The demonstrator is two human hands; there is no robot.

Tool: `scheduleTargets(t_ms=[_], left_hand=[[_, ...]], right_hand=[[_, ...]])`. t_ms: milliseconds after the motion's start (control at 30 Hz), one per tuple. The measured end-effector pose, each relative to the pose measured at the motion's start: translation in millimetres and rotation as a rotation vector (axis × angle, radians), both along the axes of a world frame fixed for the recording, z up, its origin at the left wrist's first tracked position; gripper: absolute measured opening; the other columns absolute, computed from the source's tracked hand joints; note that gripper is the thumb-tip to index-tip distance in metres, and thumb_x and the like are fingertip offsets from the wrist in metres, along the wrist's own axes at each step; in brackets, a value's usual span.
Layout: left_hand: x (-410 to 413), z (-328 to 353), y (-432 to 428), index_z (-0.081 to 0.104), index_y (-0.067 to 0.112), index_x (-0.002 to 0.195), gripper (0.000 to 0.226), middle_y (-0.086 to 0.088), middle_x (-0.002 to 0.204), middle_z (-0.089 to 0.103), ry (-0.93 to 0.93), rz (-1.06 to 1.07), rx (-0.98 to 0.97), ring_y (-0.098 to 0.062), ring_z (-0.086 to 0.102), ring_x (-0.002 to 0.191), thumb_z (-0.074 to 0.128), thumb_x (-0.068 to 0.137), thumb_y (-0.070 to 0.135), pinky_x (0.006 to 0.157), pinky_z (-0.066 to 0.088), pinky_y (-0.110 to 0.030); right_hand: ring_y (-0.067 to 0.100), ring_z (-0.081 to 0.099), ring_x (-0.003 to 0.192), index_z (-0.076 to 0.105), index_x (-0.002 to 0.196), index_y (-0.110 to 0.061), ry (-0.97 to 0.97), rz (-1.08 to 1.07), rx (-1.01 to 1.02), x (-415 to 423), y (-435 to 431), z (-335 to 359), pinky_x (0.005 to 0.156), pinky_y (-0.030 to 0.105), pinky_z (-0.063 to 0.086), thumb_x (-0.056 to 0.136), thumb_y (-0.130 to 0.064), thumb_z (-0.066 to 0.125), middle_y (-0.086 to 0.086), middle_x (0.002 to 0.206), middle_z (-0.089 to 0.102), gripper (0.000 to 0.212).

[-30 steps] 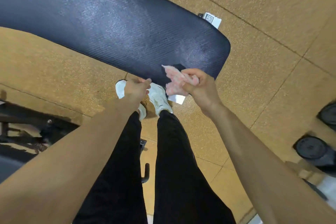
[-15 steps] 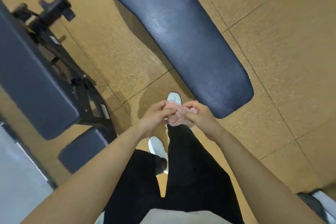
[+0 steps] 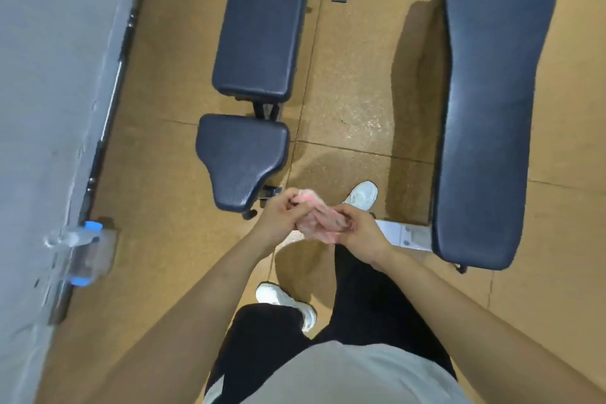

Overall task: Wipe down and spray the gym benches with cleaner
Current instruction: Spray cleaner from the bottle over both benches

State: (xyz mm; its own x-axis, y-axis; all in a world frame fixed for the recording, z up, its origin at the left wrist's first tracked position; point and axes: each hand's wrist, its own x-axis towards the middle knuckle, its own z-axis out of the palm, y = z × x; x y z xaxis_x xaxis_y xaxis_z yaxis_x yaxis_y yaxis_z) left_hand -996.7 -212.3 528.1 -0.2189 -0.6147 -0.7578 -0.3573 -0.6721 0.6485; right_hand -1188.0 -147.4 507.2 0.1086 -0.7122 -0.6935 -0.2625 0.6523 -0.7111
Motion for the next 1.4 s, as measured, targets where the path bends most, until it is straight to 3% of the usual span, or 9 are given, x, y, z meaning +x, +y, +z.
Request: scheduleTargets(t_ms=[133, 267, 400, 633, 833, 900, 1100, 1233, 1400], left_hand=[[93.3, 28.4, 82.0, 0.066, 0.006, 0.114, 0.013, -0.020, 0.110, 0.075, 0.058, 0.317, -0.084, -0.027, 0.072, 0.095, 0.062, 0.103, 0.010, 0.085, 0.060, -0.043], [184.6, 59.5, 189.6, 0.067, 0.012, 0.113, 0.012, -0.012, 0.101, 0.074, 0.057, 0.573, -0.083, -0.024, 0.071, 0.088, 0.056, 0.106, 0.012, 0.080, 0.057, -0.040], [256.8, 88.2, 296.3, 0.069, 0.013, 0.114, 0.015, -0.005, 0.095, 0.068, 0.030, 0.815, -0.091, -0.023, 0.063, 0.090, 0.059, 0.104, 0.010, 0.083, 0.051, -0.041], [334.2, 126.3, 422.2, 0.057, 0.038, 0.140, 0.062, 0.020, 0.129, 0.066, -0.041, 0.924, -0.216, 0.007, 0.066, 0.108, 0.081, 0.089, 0.013, 0.093, 0.054, -0.019], [430.6, 126.8, 473.0, 0.074, 0.017, 0.100, 0.011, 0.013, 0.072, 0.066, -0.172, 0.986, -0.221, 0.001, 0.056, 0.062, 0.078, 0.091, 0.014, 0.064, 0.047, -0.022], [472.2, 119.8, 482.6, 0.066, 0.004, 0.083, 0.030, 0.006, 0.064, 0.052, -0.204, 0.989, -0.198, -0.008, 0.047, 0.059, 0.078, 0.087, 0.031, 0.059, 0.036, -0.029], [620.4, 101.6, 491.3, 0.067, -0.006, 0.096, 0.012, -0.004, 0.073, 0.066, -0.228, 1.135, -0.124, 0.000, 0.064, 0.055, 0.067, 0.098, 0.005, 0.054, 0.047, -0.016], [723.2, 78.5, 487.7, 0.066, 0.006, 0.111, 0.011, -0.004, 0.094, 0.070, -0.176, 1.388, -0.169, -0.004, 0.070, 0.081, 0.066, 0.100, 0.010, 0.066, 0.051, -0.006], [786.8, 30.3, 510.8, 0.072, 0.008, 0.102, 0.024, -0.011, 0.090, 0.075, -0.129, 1.586, -0.062, -0.018, 0.073, 0.086, 0.079, 0.092, 0.029, 0.085, 0.056, -0.037]], right_hand=[[0.014, 0.059, 0.080, 0.068, 0.094, -0.010, 0.059, 0.127, -0.023, 82.4, 30.6, 19.2, 0.073, 0.033, 0.045, 0.072, -0.030, 0.075, 0.000, 0.088, 0.066, 0.030], [0.013, 0.061, 0.084, 0.071, 0.100, -0.012, 0.087, 0.286, -0.028, 171.8, 81.6, 41.0, 0.080, 0.033, 0.052, 0.092, -0.013, 0.069, 0.004, 0.095, 0.068, 0.009], [0.015, 0.059, 0.075, 0.071, 0.097, -0.003, 0.049, 0.463, -0.111, 263.8, 140.2, 81.5, 0.065, 0.024, 0.050, 0.096, -0.013, 0.067, 0.020, 0.087, 0.067, 0.011], [0.016, 0.061, 0.080, 0.073, 0.106, -0.006, -0.063, 0.932, -0.097, 404.3, 222.4, 140.6, 0.073, 0.030, 0.050, 0.098, -0.019, 0.064, 0.026, 0.098, 0.068, 0.017], [0.000, 0.065, 0.082, 0.076, 0.099, -0.017, -0.112, 1.113, -0.140, 524.3, 246.0, 148.2, 0.076, 0.018, 0.051, 0.096, -0.012, 0.066, -0.003, 0.090, 0.073, 0.011], [0.008, 0.065, 0.084, 0.076, 0.093, -0.023, -0.114, 1.109, -0.174, 566.4, 250.8, 139.5, 0.078, 0.028, 0.053, 0.091, -0.019, 0.072, -0.002, 0.092, 0.073, 0.006], [0.005, 0.064, 0.080, 0.074, 0.096, -0.021, -0.068, 1.178, -0.218, 719.4, 250.2, 90.3, 0.079, 0.027, 0.055, 0.091, -0.022, 0.074, -0.010, 0.087, 0.071, 0.006], [0.010, 0.066, 0.090, 0.071, 0.105, -0.015, 0.036, 1.250, -0.290, 826.5, 220.4, 62.6, 0.081, 0.020, 0.052, 0.092, -0.023, 0.073, -0.004, 0.097, 0.072, 0.015], [0.012, 0.065, 0.094, 0.073, 0.105, -0.016, 0.285, 1.295, -0.215, 888.0, 205.0, 4.7, 0.090, 0.028, 0.051, 0.092, -0.023, 0.073, -0.002, 0.101, 0.072, 0.015]])
